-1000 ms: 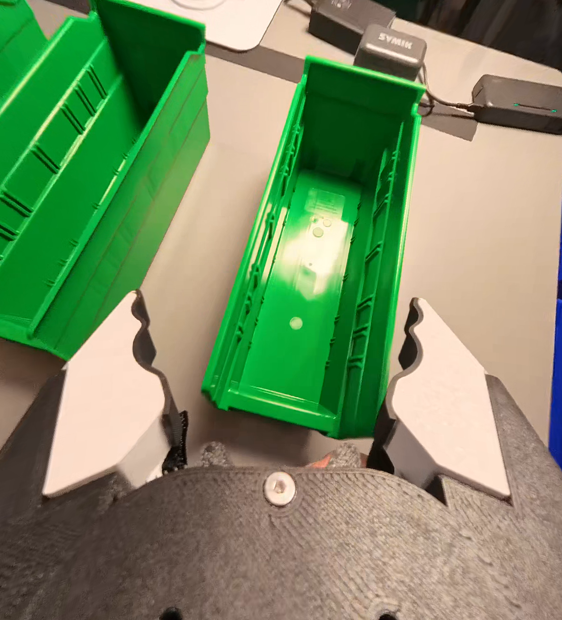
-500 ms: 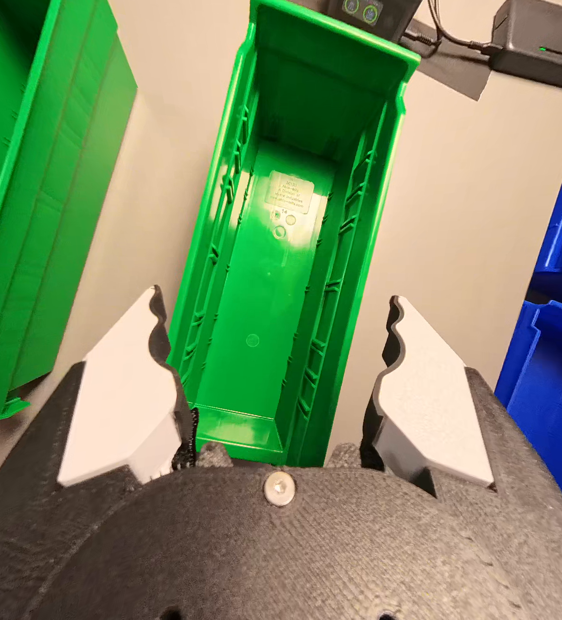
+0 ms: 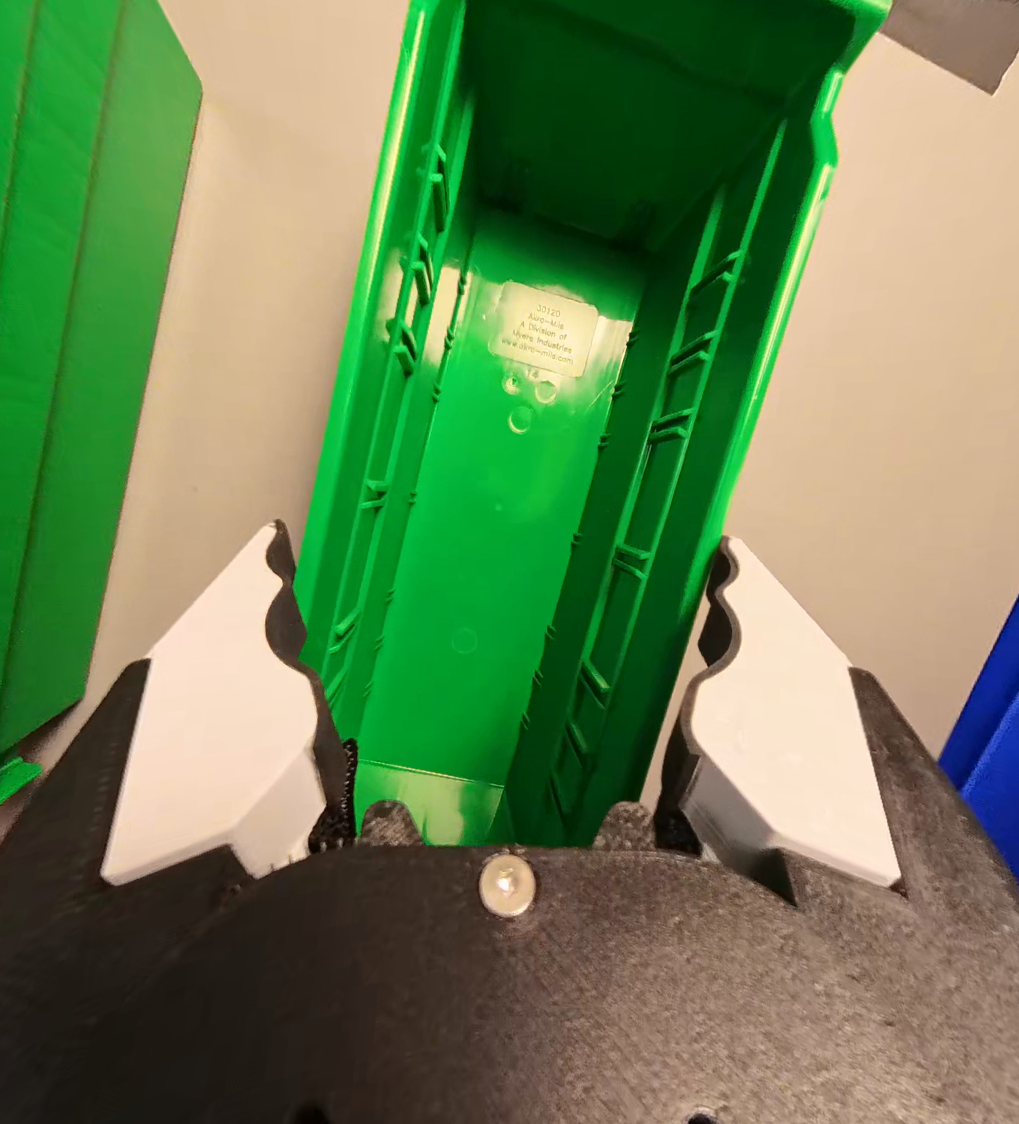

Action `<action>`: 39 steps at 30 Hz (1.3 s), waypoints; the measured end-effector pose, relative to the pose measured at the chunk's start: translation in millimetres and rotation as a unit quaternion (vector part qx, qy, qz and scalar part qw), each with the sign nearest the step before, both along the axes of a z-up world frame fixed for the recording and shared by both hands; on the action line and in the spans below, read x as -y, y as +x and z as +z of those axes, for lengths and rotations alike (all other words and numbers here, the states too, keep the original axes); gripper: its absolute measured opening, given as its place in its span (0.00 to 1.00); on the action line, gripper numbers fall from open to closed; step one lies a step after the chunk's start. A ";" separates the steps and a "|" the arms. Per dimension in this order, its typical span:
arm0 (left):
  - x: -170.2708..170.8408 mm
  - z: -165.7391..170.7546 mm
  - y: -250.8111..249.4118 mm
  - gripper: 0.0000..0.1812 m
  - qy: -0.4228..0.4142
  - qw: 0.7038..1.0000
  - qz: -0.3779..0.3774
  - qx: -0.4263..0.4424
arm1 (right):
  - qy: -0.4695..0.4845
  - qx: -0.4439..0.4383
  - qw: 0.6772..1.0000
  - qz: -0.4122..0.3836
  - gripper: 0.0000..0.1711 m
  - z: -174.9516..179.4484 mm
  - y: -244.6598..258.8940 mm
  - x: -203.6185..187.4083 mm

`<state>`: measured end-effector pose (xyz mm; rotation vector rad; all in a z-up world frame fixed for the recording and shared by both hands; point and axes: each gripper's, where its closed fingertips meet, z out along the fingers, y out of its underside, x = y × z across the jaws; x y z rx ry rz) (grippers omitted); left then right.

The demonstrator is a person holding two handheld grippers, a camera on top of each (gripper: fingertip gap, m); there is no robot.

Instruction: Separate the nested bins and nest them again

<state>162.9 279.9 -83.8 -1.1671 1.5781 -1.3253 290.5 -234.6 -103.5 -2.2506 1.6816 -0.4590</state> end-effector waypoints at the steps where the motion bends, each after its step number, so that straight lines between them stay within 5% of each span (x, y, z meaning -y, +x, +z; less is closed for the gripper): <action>1: 0.1 -0.3 0.1 0.30 0.000 1.000 0.000 -0.001 | 0.002 -0.003 1.000 -0.002 0.78 -0.5 0.9 -0.2; 25: -0.2 -2.7 1.9 0.29 0.000 1.000 0.001 -0.010 | -0.021 -0.046 0.999 -0.003 0.76 -2.3 14.4 1.8; 39: -2.4 -0.3 1.2 0.29 -0.008 1.000 0.004 -0.003 | -0.014 -0.031 0.999 -0.010 0.59 9.2 13.1 5.8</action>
